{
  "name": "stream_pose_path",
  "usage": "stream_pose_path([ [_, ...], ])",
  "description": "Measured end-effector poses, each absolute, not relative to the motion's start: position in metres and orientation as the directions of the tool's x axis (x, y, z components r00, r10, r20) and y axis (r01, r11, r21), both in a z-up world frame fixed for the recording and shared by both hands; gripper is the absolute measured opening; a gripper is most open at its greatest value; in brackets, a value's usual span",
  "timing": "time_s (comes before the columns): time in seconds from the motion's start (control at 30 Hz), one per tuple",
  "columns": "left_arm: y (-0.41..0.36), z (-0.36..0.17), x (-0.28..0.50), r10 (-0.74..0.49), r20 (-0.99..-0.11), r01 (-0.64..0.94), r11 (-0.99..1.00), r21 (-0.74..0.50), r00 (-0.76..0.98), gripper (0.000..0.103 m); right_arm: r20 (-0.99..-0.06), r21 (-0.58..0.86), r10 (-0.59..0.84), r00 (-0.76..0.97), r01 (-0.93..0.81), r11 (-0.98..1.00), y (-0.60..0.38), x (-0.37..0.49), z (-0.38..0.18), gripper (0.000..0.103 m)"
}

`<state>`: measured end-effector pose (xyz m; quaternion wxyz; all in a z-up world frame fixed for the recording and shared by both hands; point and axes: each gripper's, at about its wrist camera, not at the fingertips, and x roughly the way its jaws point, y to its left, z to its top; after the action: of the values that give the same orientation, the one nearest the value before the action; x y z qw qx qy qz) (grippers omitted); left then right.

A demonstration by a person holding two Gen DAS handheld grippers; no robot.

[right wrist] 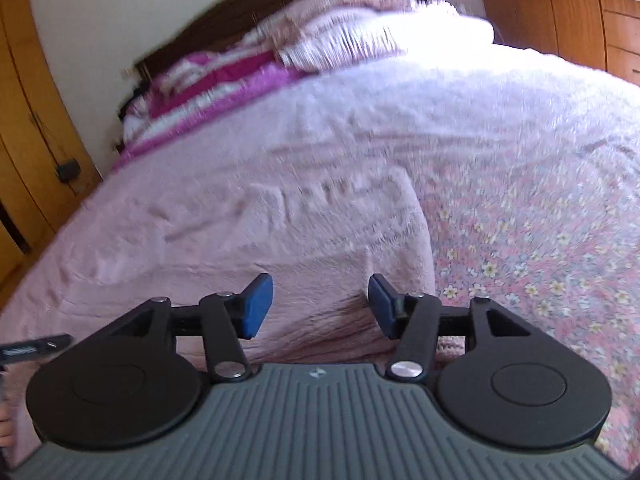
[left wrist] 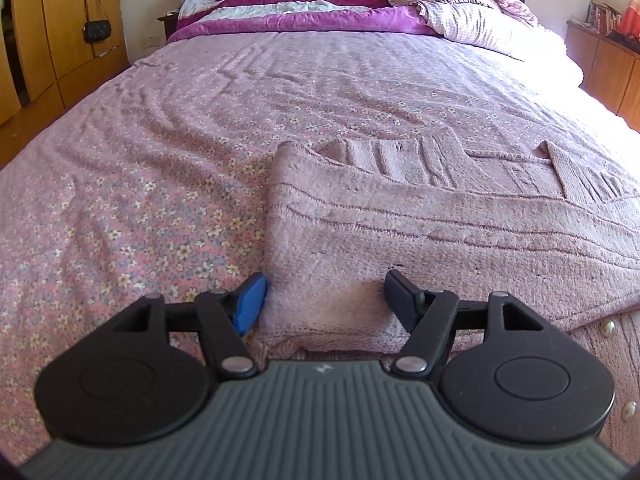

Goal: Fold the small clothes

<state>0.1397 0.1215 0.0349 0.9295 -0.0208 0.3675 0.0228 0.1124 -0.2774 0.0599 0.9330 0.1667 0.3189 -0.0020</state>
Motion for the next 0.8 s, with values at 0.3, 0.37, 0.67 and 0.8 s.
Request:
stream_pose_path([
  [0.3, 0.122, 0.031, 0.136, 0.028, -0.674, -0.079, 0.996, -0.045, 0.738, 0.069, -0.549, 0.171, 0.055, 0.834, 0.048, 0.984, -0.255, 0.122, 0.058, 0.024],
  [0.37, 0.122, 0.030, 0.135, 0.030, -0.670, -0.083, 0.995, -0.048, 0.741, 0.069, -0.494, 0.075, 0.000, 0.869, 0.042, 0.996, -0.245, 0.117, 0.064, 0.023],
  [0.67, 0.123, 0.032, 0.134, 0.038, -0.670, -0.099, 0.994, -0.052, 0.742, 0.072, -0.550, -0.017, -0.079, 0.831, 0.084, 0.996, -0.246, 0.133, 0.034, 0.052],
  [0.8, 0.123, 0.041, 0.123, 0.046, -0.663, -0.095, 0.995, -0.038, 0.747, 0.070, -0.570, 0.101, -0.024, 0.821, 0.099, 0.990, -0.264, 0.130, 0.038, 0.066],
])
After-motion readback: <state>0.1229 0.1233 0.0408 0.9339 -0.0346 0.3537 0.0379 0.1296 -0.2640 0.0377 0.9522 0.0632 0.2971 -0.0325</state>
